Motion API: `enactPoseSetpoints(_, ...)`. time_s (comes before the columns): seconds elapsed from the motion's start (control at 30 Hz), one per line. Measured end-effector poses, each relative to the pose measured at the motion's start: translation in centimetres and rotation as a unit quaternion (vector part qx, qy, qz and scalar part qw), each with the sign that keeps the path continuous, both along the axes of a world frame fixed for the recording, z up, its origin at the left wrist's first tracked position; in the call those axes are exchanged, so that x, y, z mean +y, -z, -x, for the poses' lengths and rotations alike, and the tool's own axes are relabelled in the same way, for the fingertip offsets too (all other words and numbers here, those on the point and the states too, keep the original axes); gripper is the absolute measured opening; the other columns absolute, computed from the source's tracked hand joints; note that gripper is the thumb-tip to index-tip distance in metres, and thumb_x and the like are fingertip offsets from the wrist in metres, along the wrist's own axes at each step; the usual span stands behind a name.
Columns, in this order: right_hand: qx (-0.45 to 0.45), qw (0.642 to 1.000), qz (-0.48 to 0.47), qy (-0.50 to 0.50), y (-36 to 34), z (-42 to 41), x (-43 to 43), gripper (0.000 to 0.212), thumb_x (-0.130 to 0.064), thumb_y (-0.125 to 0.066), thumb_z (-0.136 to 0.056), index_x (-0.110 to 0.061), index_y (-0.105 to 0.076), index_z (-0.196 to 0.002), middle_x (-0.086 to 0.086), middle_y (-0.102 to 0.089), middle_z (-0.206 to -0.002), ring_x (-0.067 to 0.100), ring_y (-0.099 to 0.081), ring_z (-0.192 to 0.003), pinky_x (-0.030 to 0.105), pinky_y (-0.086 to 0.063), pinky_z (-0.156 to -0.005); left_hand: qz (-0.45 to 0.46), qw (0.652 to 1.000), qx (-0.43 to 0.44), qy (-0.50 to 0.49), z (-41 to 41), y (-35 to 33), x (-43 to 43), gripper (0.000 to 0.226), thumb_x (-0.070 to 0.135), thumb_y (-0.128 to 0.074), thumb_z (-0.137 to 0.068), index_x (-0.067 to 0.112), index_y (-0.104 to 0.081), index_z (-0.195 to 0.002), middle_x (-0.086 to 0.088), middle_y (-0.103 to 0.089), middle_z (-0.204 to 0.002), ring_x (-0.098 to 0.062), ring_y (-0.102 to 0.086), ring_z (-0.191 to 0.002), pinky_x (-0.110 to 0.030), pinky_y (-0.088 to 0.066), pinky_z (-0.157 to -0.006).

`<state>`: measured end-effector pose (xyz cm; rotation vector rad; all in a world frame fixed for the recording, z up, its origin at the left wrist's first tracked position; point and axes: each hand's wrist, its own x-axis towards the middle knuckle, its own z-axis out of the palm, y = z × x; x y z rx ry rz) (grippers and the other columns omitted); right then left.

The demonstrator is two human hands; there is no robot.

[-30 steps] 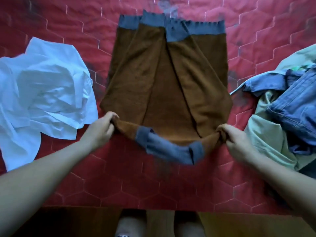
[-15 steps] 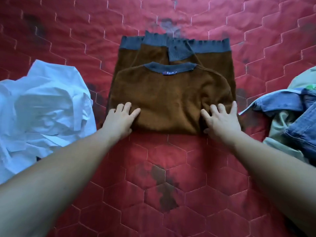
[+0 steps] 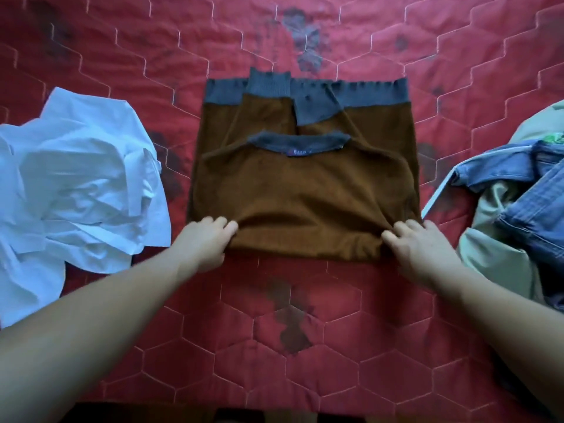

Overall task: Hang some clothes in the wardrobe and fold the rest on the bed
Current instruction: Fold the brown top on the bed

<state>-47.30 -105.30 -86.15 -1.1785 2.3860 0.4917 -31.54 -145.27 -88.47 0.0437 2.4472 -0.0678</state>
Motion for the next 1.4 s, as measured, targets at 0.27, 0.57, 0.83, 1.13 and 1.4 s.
enactPoseSetpoints(0.27,-0.23,0.972,-0.027,0.038,-0.4,-5.6,2.9,0.058,-0.078,-0.029,-0.086,-0.031,-0.056,-0.107,-0.003,-0.058,-0.104,0.022,-0.061,-0.101,0.035,-0.051,-0.083,-0.141,0.982,-0.061,0.107,-6.9,-1.6,-0.5,0.066,0.069,-0.044,-0.086,0.025,-0.041,-0.136,-0.001,-0.052,-0.124,-0.023,-0.058,-0.106,-0.038,-0.053,-0.083)
enactPoseSetpoints(0.57,-0.19,0.878,0.017,0.438,2.9,4.3,-2.3,0.029,-0.04,-0.076,-0.082,-0.018,-0.061,-0.096,0.005,-0.068,-0.093,0.023,-0.064,-0.082,0.032,-0.049,-0.065,-0.137,0.915,0.03,-0.377,4.3,-0.1,-2.6,0.026,0.027,-0.07,-0.09,0.018,-0.059,-0.111,-0.01,-0.062,-0.111,-0.033,-0.06,-0.108,-0.04,-0.049,-0.089)
enactPoseSetpoints(0.83,-0.248,0.802,0.098,0.535,-0.5,5.2,-0.1,0.014,0.003,-0.064,-0.074,-0.01,-0.06,-0.074,0.008,-0.06,-0.065,0.022,-0.055,-0.057,0.025,-0.039,-0.048,-0.2,0.904,0.057,-0.374,3.7,-2.5,-3.6,0.016,0.001,-0.065,-0.086,0.015,-0.062,-0.093,-0.004,-0.065,-0.091,-0.027,-0.062,-0.092,-0.032,-0.042,-0.077)
enactPoseSetpoints(1.13,-0.121,0.801,0.225,0.541,-3.0,14.7,-2.1,0.021,-0.001,-0.057,-0.081,-0.009,-0.057,-0.101,0.014,-0.061,-0.088,0.03,-0.058,-0.078,0.033,-0.044,-0.061,-0.292,0.832,0.192,-0.431,13.4,-4.9,-8.0,0.021,0.001,-0.064,-0.09,0.012,-0.064,-0.108,-0.013,-0.067,-0.1,-0.024,-0.062,-0.09,-0.038,-0.051,-0.083)
enactPoseSetpoints(1.4,-0.053,0.983,0.096,0.148,1.8,7.3,-11.5,0.079,-0.045,-0.056,-0.093,-0.033,-0.014,-0.159,0.014,-0.006,-0.167,0.035,-0.007,-0.154,0.058,-0.023,-0.119,-0.146,0.863,0.079,-0.478,7.1,0.6,-2.0,0.085,0.048,-0.063,-0.093,0.027,-0.013,-0.159,-0.018,-0.023,-0.153,-0.04,-0.029,-0.14,-0.052,-0.03,-0.114)
